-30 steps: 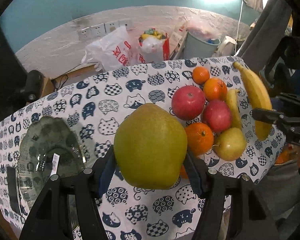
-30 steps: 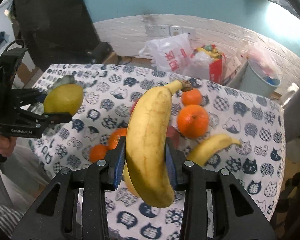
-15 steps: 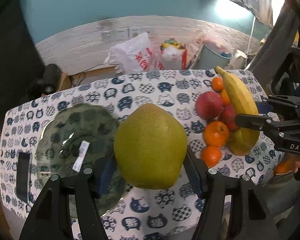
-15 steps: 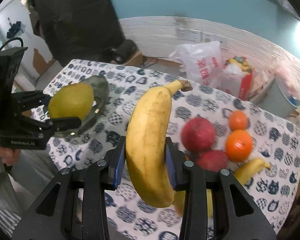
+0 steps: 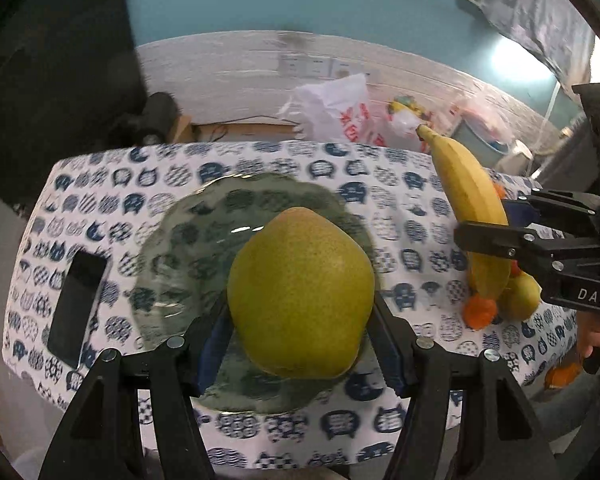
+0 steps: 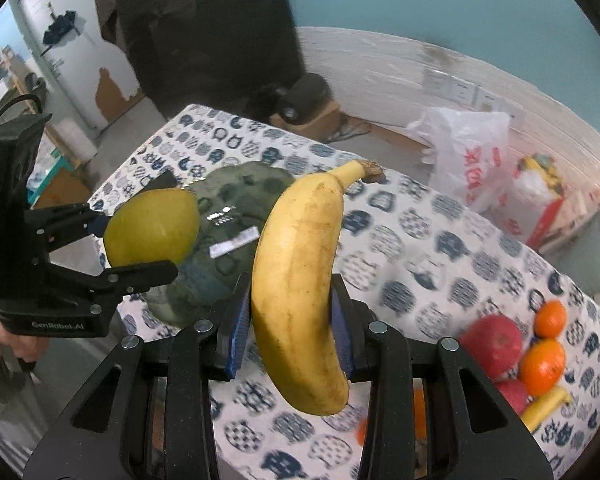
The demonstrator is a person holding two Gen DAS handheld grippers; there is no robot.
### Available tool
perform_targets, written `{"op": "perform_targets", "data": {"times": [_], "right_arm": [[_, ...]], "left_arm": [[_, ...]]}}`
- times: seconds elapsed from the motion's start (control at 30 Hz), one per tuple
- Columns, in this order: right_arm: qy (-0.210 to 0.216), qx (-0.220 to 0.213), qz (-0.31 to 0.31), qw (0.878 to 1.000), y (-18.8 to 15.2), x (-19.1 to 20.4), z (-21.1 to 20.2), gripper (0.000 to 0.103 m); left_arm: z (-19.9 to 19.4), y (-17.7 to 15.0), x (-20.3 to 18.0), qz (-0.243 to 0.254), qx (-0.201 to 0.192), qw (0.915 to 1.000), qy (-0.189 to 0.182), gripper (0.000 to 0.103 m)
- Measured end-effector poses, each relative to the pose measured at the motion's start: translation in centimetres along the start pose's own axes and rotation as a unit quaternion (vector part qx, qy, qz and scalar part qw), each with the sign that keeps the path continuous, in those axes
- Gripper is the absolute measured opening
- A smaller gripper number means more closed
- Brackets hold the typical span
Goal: Organize fruits
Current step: 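Carry the pear and banana over the green glass plate and release both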
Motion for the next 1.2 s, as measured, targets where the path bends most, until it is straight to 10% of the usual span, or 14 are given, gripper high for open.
{"op": "perform_targets", "data": {"times": [1.2], "right_arm": [[-0.007,0.127,-0.036,0.991,-0.8,9.7,16.2,0.036]], "left_arm": [[0.8,-5.8,10.7,-0.099,0.037,0.9938,0.034,0.066]]}}
Point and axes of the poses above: each gripper's, at about its wrist camera, not at the fingertips, and z roughly the way its jaws point, x to its left, y to its top, the point moved 10 cm from there along z, roughly the way its jaws point, and after that the axes turned 11 degrees about z, right-handed, at the moved point
